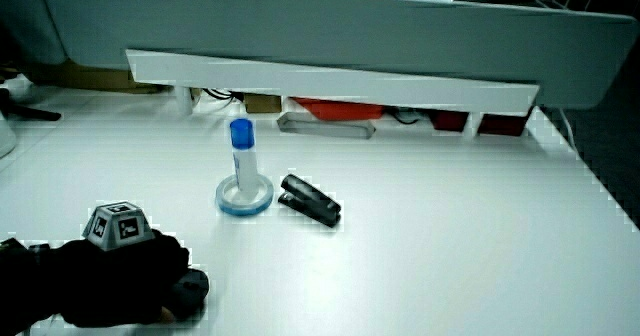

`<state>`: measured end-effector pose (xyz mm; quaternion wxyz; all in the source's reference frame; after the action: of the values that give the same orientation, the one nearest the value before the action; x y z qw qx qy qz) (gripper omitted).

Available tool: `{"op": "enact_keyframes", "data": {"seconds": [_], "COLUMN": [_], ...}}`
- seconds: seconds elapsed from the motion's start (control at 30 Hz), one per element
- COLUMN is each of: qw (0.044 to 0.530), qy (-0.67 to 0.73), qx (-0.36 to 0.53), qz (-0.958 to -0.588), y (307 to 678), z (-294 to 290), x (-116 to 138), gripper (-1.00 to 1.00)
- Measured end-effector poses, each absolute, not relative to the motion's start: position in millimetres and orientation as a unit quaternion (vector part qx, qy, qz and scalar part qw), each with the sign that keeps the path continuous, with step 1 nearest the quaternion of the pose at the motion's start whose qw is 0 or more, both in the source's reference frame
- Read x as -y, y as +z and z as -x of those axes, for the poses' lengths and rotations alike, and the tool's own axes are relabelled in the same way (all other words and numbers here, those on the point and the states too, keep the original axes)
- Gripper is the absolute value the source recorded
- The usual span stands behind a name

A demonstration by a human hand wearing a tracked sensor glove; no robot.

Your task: Place mouse

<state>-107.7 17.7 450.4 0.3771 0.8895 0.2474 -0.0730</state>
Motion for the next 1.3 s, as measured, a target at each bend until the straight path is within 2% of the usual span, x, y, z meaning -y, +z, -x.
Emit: {"op": "enact_keyframes", "data": {"seconds": [0.47,0.83,1.0,1.03,1.1,1.13,1.27,1.3], "qw": [0.394,0.403,0.415,0.422,0.404,0.426,0.416,0.431], "qy": [-0.071,-0.087,-0.11,-0.111,-0.116,-0.12,-0.12,-0.136], "qx": [-0.243,-0.252,-0.265,-0.264,-0.28,-0.253,-0.249,-0.22], "qz": [-0.884,-0.876,-0.863,-0.861,-0.863,-0.86,-0.866,-0.864], "y": [466,464,438,431,418,412,374,378], "z": [111,118,132,134,141,144,149,155], "x": [-23,-24,-17,-16,-14,-13,-12,-14], "gripper": [0.0,-0.69,-1.0,-1.0,-1.0,-1.0,-1.0,-1.0]}}
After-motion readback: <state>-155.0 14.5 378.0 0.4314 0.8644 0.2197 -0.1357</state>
